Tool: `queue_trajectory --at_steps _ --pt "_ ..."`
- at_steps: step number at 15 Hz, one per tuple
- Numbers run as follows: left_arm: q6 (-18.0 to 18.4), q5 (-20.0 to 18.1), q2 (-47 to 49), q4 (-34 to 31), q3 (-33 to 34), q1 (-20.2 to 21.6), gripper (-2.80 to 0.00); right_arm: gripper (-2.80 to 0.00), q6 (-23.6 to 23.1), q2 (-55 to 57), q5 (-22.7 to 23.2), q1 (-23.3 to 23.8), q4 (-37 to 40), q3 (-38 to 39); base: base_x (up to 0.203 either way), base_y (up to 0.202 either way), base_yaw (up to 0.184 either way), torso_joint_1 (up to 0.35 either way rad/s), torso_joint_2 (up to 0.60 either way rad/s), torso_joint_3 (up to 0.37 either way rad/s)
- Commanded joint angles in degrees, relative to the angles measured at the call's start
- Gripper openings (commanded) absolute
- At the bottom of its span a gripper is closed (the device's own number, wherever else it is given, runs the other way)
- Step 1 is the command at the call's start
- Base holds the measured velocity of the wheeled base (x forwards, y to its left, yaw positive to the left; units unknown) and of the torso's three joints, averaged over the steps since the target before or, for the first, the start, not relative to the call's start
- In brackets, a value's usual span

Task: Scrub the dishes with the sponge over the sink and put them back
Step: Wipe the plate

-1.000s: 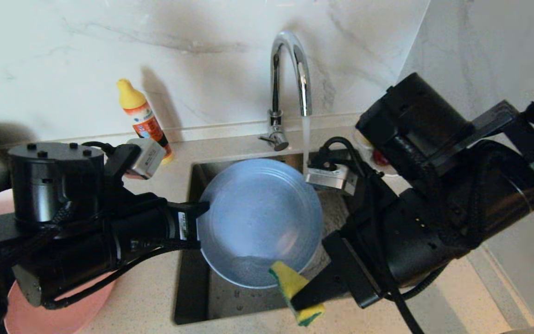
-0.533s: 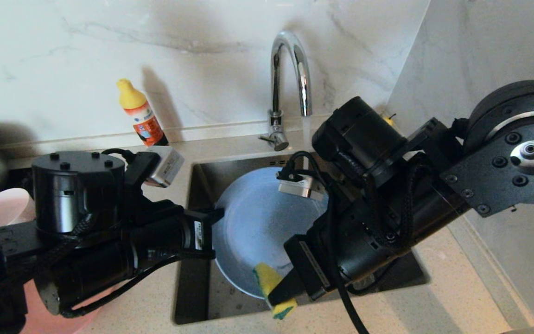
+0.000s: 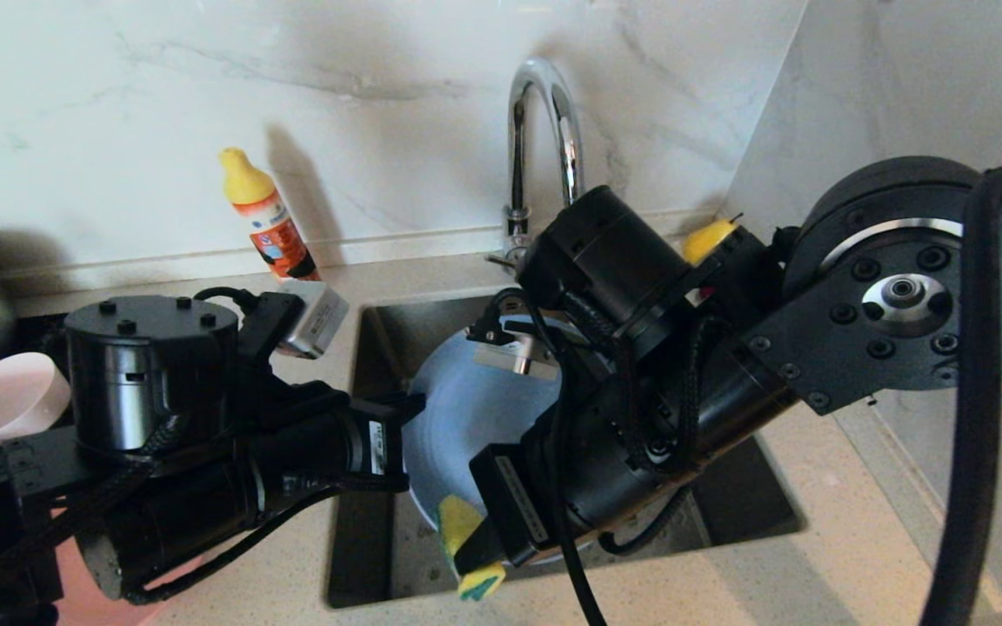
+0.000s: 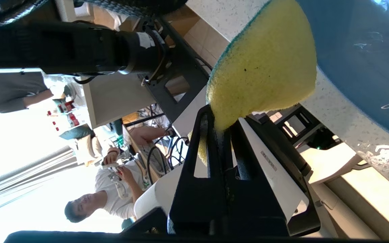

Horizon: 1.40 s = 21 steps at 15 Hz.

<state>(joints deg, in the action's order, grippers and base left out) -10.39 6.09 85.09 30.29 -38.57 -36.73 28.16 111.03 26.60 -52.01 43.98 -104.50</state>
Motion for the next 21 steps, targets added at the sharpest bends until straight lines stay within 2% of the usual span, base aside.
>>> queue_trajectory --at_steps 1,3,10,21 --pt "-0.16 -0.03 -0.01 1.35 0.78 -0.01 -2.8 -2.8 0.22 1.3 -1.01 -0.28 0.23 -0.35 0.0 0.0 0.0 0.0 0.0 0.0" --pt "-0.16 -0.03 -0.28 1.35 1.22 -0.01 -2.8 -2.8 0.23 1.74 -2.51 0.05 0.23 -0.18 0.0 0.0 0.0 0.0 0.0 0.0" --pt "-0.78 -0.09 -1.39 1.35 1.96 -0.01 -2.8 -2.8 2.31 -0.61 -2.52 4.77 0.15 -0.6 0.0 0.0 0.0 0.0 0.0 0.0" --pt "-1.04 -0.2 -3.16 1.33 4.26 -0.1 -2.8 -2.8 2.07 -1.6 -3.48 9.3 -0.56 -1.94 0.0 0.0 0.0 0.0 0.0 0.0"
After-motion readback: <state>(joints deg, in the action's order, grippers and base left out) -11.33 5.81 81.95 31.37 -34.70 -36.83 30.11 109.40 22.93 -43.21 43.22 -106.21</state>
